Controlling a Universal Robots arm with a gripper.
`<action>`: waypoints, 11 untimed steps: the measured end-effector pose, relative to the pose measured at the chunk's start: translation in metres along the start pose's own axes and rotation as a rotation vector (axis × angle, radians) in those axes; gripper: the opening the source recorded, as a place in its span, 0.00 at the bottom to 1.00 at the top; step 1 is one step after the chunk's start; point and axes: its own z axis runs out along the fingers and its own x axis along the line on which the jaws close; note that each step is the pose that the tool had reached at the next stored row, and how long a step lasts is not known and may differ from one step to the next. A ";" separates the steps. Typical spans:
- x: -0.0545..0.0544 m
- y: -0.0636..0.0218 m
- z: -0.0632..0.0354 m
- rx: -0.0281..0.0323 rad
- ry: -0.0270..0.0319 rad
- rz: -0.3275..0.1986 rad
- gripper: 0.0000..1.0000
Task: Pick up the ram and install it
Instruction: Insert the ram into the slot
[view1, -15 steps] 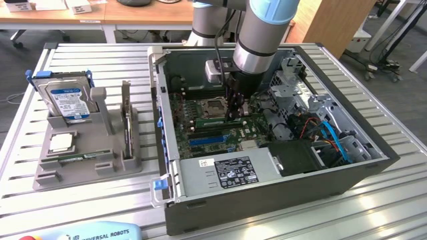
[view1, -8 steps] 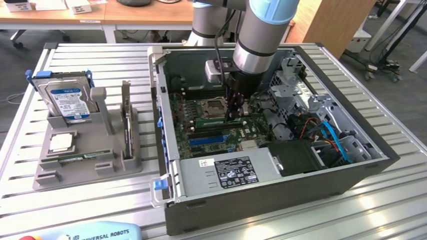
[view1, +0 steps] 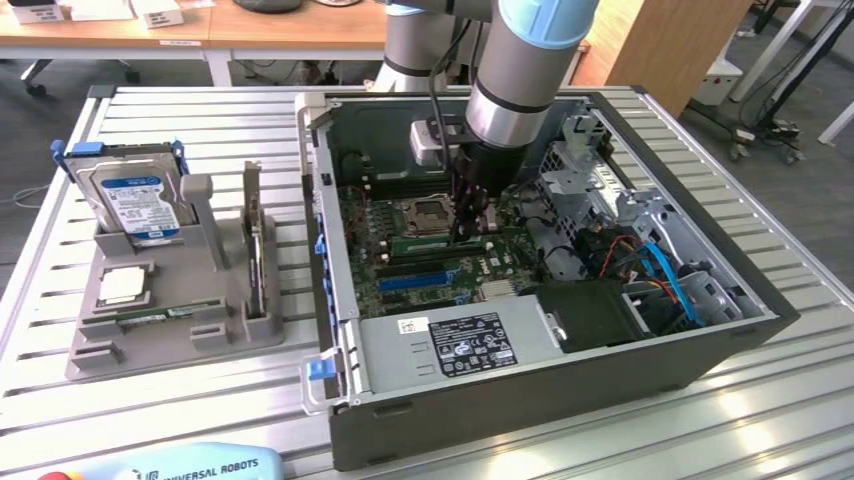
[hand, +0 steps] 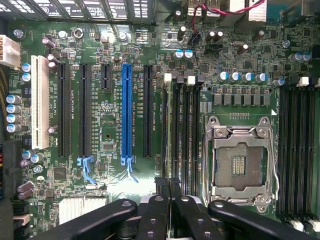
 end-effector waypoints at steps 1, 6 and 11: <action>0.000 0.0000 0.0000 -0.0001 0.0000 -0.001 0.12; 0.000 0.0000 0.0001 -0.0003 0.0002 -0.006 0.12; 0.000 -0.0001 0.0002 -0.0003 0.0000 -0.006 0.12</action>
